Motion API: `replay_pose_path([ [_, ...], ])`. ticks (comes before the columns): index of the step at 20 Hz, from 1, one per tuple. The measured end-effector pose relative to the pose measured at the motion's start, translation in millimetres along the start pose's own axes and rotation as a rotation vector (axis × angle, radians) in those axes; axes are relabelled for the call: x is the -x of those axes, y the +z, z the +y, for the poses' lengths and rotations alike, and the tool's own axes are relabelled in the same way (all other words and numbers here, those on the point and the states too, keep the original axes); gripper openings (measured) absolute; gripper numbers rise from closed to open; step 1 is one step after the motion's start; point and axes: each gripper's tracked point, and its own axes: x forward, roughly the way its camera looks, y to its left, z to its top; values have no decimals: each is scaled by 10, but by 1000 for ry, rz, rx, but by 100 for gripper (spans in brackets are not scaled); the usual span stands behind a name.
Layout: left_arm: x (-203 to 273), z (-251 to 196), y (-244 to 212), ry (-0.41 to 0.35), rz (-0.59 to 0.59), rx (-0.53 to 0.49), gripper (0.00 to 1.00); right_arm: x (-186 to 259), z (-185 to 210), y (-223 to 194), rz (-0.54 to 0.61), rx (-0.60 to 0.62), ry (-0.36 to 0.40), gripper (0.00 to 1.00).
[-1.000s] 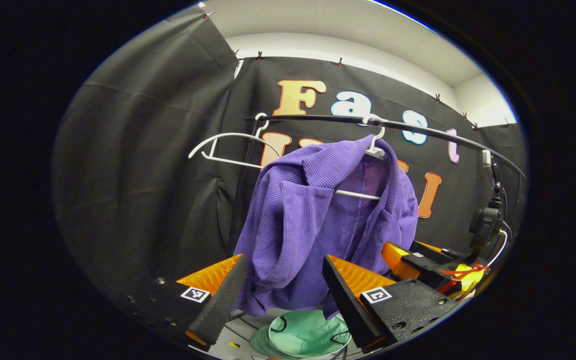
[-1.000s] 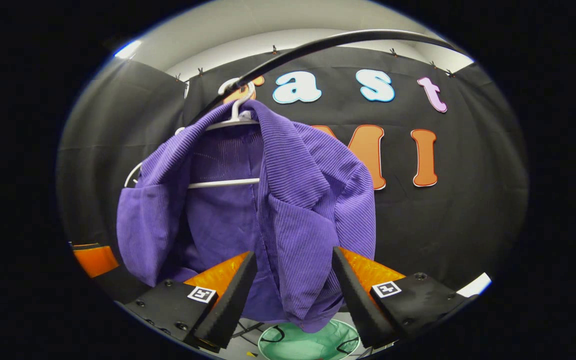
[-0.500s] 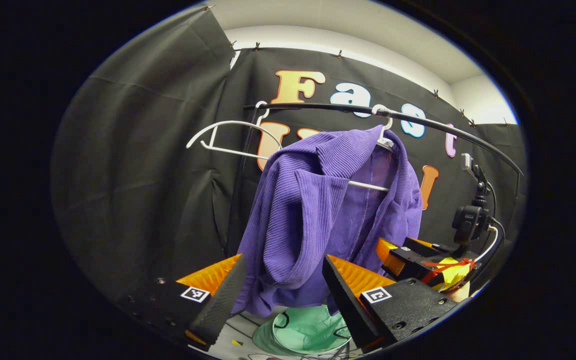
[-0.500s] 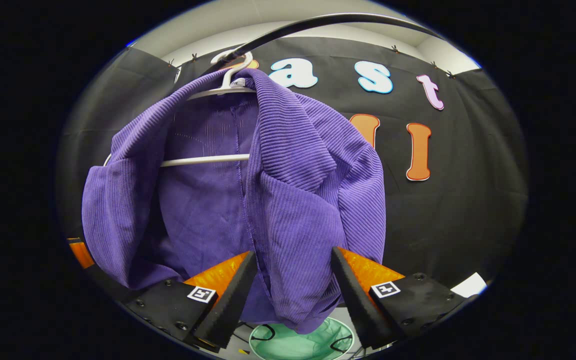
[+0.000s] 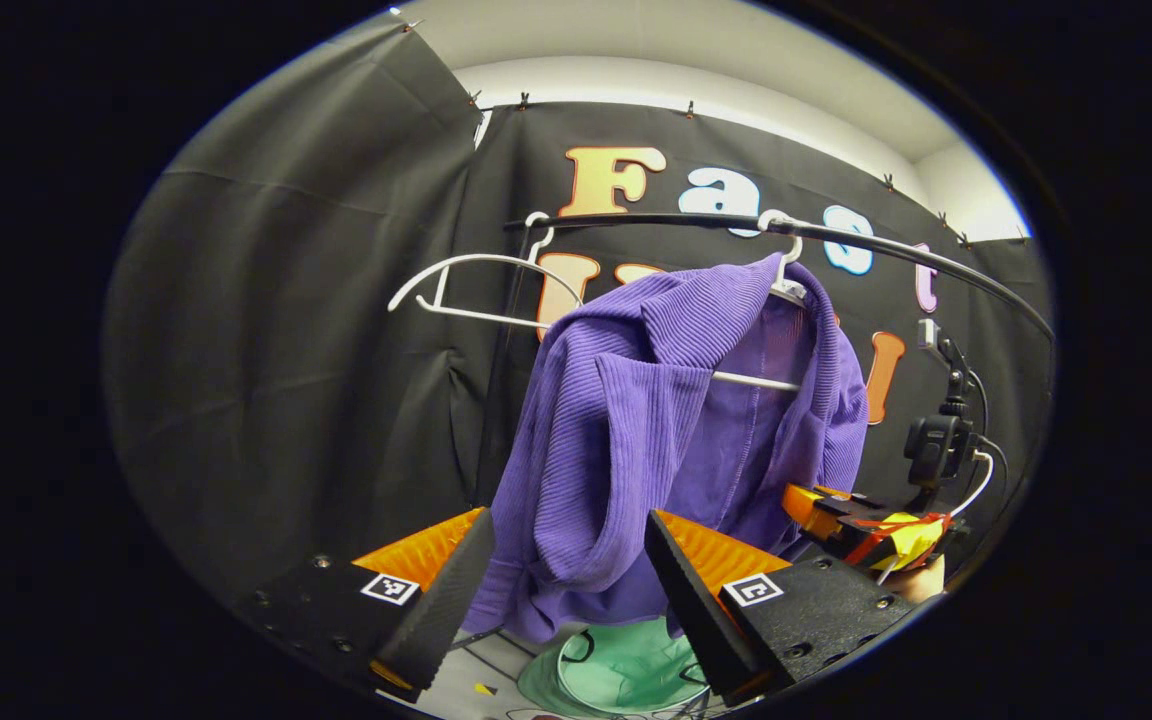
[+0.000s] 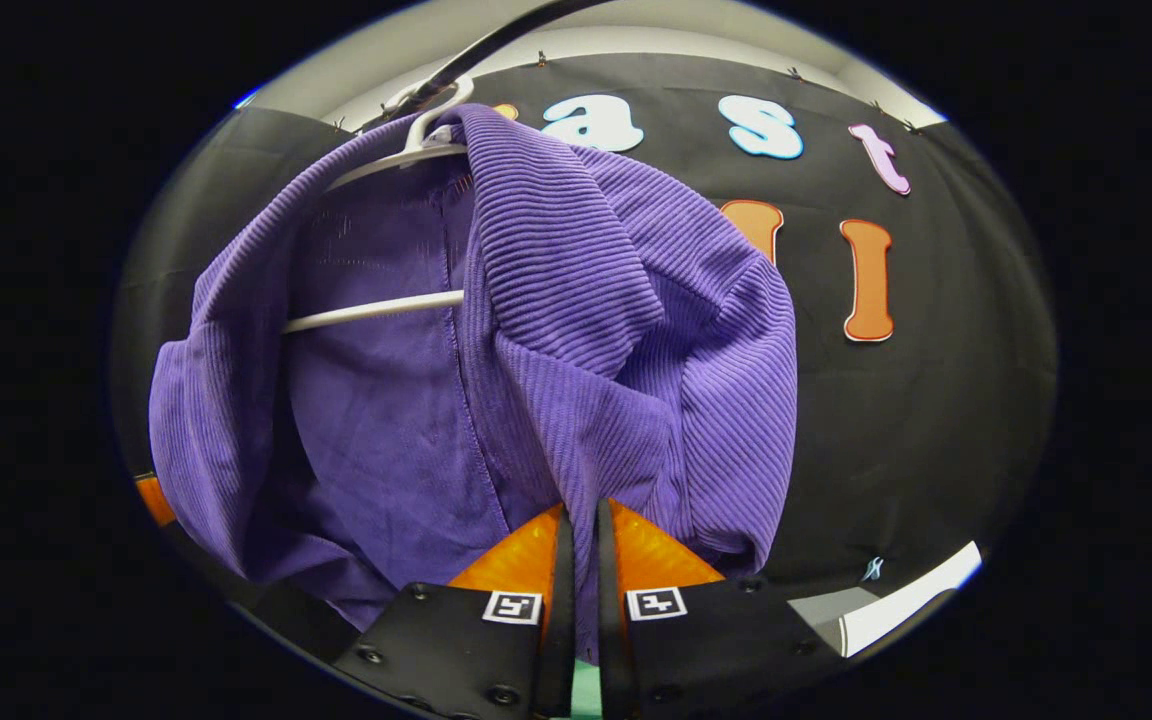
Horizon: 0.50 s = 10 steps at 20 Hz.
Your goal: Grasp the clothes on the hanger with both hands and then place them into the laundry hamper below.
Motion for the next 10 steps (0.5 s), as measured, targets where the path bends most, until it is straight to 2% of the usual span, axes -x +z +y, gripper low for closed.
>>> replay_pose_path([
  [1,-2,-2,24,14,-4,0,96,39,-45,5,0,-9,-2,18],
  [2,-4,-28,48,25,-11,3,99,34,-104,49,-16,-25,-13,13],
  [3,-23,-47,68,34,-20,8,96,23,-83,70,-17,-50,14,8],
  [5,-65,-103,103,43,-33,17,96,19,-83,63,-7,-84,53,8],
  [7,-105,-233,104,33,-37,16,99,28,-146,75,-6,-79,71,8],
  [9,-127,-322,130,30,-50,10,96,68,-177,86,4,-66,92,8],
  [10,-133,-367,131,28,-54,8,99,76,-193,97,5,-64,104,8],
])
